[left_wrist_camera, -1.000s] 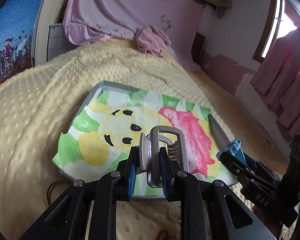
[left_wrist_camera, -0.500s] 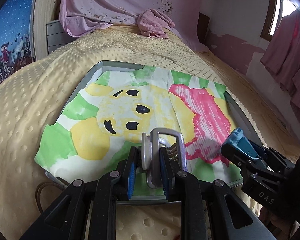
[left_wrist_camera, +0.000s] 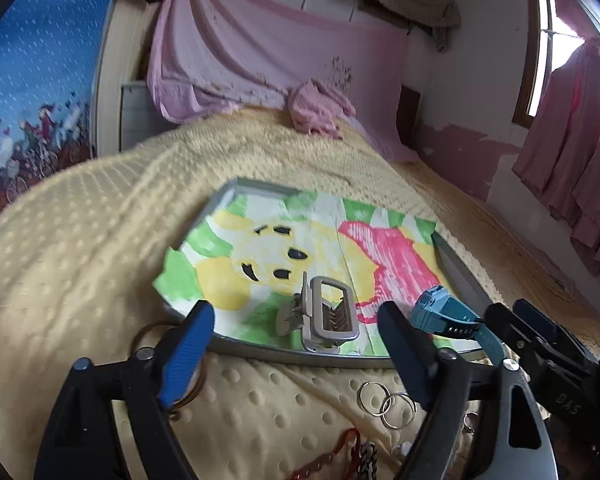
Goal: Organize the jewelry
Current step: 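Carry the claw clip and smartwatch into the tray and open both tools, then grasp the black hair tie with the left tool while the right tool grasps a silver hoop earring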
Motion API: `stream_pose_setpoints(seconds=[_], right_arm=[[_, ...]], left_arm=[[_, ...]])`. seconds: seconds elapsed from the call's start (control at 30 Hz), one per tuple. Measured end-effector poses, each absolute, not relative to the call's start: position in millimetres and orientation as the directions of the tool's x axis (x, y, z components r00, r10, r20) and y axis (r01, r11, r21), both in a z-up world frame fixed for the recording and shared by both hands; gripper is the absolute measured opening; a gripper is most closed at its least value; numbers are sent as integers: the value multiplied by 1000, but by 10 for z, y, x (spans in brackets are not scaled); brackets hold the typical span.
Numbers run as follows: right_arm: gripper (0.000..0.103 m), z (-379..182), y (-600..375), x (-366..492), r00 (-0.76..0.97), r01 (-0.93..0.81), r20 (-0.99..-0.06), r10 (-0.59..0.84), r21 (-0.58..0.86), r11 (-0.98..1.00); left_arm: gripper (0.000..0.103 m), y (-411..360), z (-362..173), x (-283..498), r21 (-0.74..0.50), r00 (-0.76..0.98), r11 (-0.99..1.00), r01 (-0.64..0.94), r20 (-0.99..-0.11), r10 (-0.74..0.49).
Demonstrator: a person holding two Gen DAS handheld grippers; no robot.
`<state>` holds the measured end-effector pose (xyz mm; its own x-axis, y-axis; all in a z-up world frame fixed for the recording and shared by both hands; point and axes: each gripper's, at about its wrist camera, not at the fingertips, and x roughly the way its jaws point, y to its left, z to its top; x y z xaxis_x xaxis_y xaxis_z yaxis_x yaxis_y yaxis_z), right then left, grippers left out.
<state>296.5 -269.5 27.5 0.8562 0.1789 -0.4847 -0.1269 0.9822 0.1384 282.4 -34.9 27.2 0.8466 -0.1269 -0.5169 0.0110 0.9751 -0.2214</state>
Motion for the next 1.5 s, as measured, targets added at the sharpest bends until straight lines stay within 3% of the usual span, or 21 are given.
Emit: stream_pose_setpoints(seconds=[0.03,0.1,0.4,0.93,1.13,1.5], right_arm=[[79,314,-2705,2882,866,-125,-467,177,140,982],[93,383,-2728,2702,885,-120,-433,170,141,983],[95,592,-2763,1978,928,-125,-334,163,133,983],[95,561,-2461,1186,939,-163,-300,169,43,986],[95,443,-2418,1107,929,-176,-329,170,13,984],[95,281,-2369,1360,875,-217,-441,201,14,976]], left_arm=[[96,-344,313,2718,-210,864,978,11,-490,-115],[100,-326,367,2551,-197,888,980,8,-449,-97],[103,-241,463,1901,-162,927,987,14,-367,-74],[103,-59,330,1168,-105,939,994,13,-342,-48],[103,-19,230,1124,-82,930,997,5,-367,-34],[103,79,-30,1403,-116,848,993,0,-526,-62]])
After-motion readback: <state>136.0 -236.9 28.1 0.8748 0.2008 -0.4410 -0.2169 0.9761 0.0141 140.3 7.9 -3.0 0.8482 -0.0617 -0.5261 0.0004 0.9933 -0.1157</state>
